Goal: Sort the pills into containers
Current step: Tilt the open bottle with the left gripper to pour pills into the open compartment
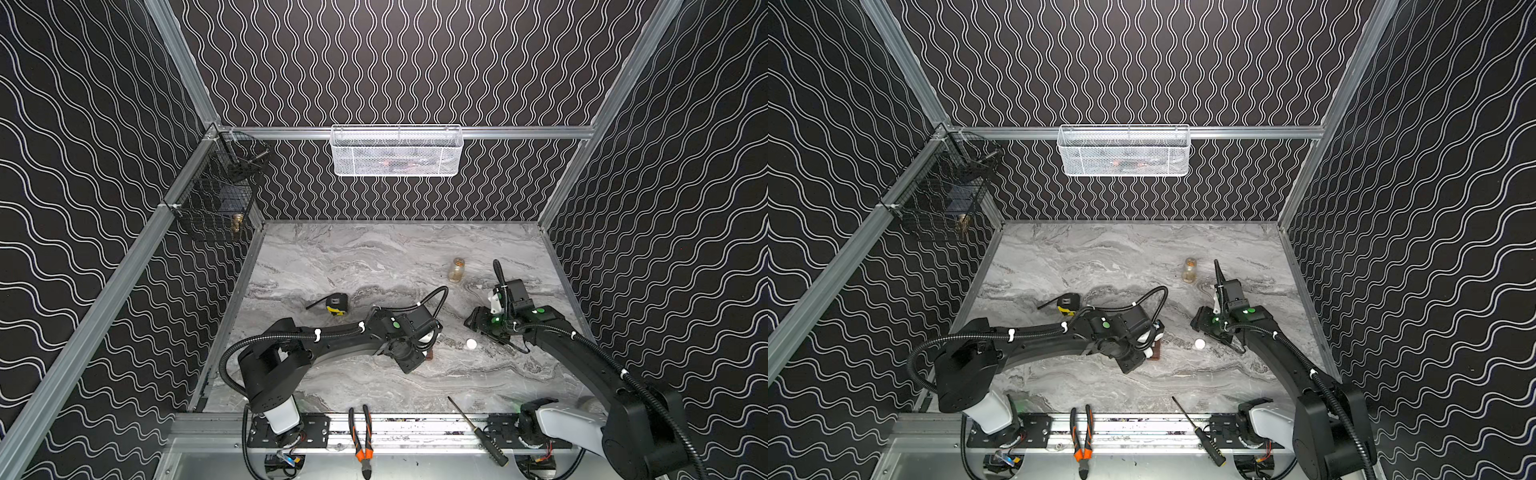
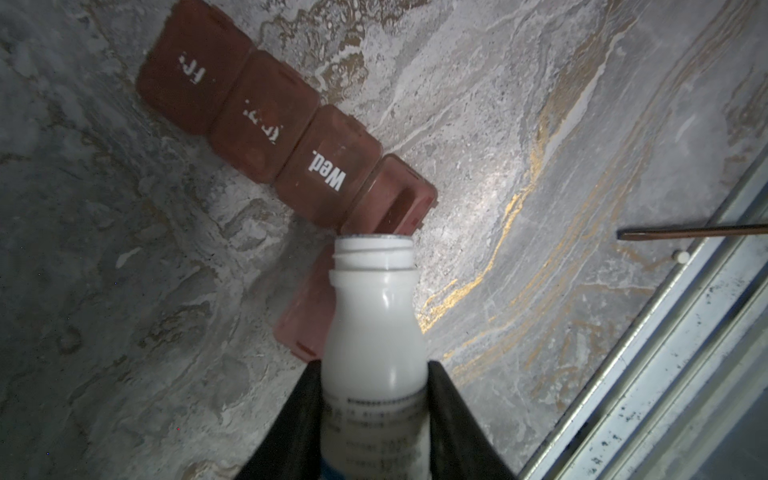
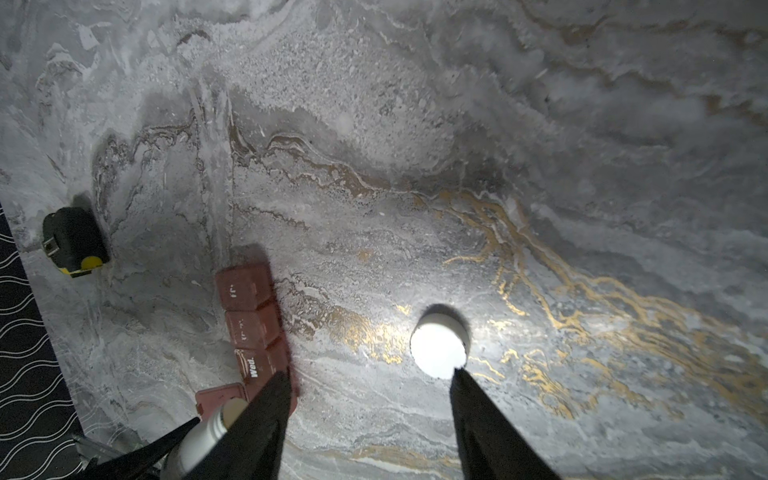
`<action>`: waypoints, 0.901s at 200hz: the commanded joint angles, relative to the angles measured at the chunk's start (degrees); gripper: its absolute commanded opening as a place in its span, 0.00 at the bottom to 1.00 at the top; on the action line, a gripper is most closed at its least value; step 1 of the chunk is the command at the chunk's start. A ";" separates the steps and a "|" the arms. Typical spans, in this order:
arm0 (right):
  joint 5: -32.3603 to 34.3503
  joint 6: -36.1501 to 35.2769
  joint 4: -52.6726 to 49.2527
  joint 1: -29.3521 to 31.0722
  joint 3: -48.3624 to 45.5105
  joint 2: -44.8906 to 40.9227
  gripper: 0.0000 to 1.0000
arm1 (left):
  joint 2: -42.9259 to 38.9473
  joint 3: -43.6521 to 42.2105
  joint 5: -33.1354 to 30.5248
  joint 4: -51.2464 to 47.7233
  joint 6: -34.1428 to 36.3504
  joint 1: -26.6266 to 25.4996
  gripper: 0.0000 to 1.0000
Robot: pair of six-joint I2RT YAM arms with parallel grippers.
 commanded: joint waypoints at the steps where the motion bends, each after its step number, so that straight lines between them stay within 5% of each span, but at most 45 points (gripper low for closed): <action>1: -0.58 0.08 1.30 -0.04 0.01 0.18 0.64 | 0.56 0.91 0.48 -1.38 1.27 0.08 0.00; 180: -0.34 -0.26 0.86 0.02 0.32 0.53 0.64 | 4.47 7.44 0.90 -8.46 3.13 0.00 0.00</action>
